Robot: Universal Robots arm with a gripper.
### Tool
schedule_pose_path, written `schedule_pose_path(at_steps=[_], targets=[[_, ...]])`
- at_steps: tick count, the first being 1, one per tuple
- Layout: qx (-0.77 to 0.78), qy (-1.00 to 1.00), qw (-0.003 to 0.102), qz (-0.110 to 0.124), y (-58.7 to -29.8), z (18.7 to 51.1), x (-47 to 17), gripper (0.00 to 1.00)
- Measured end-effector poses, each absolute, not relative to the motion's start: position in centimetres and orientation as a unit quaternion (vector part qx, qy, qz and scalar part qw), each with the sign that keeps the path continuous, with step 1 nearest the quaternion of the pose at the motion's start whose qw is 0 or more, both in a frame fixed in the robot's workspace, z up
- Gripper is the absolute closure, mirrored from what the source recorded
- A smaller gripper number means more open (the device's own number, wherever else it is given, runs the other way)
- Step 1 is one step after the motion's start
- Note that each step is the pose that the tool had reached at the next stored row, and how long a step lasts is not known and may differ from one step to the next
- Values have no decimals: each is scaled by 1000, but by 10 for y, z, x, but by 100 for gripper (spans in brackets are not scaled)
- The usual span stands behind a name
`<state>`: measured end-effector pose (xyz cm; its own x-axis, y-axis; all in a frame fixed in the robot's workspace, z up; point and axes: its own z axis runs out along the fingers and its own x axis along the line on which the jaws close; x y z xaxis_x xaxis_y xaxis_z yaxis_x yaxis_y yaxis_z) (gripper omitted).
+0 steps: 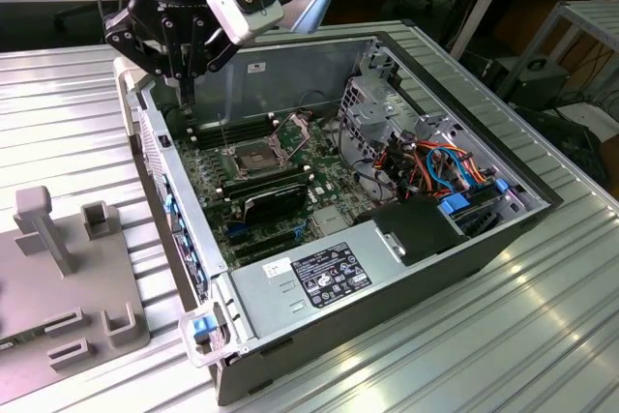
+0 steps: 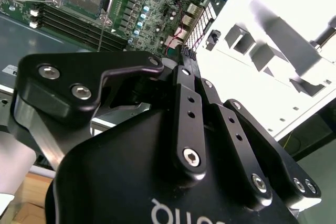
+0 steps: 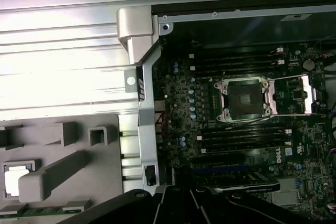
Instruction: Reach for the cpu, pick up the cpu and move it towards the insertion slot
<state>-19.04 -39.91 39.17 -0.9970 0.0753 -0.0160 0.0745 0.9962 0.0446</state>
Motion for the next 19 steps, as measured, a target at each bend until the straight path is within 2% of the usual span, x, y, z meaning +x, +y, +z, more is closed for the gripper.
schedule_pose_path(at_steps=[19], targets=[[37,999,9,22,-399,392,-211,89]])
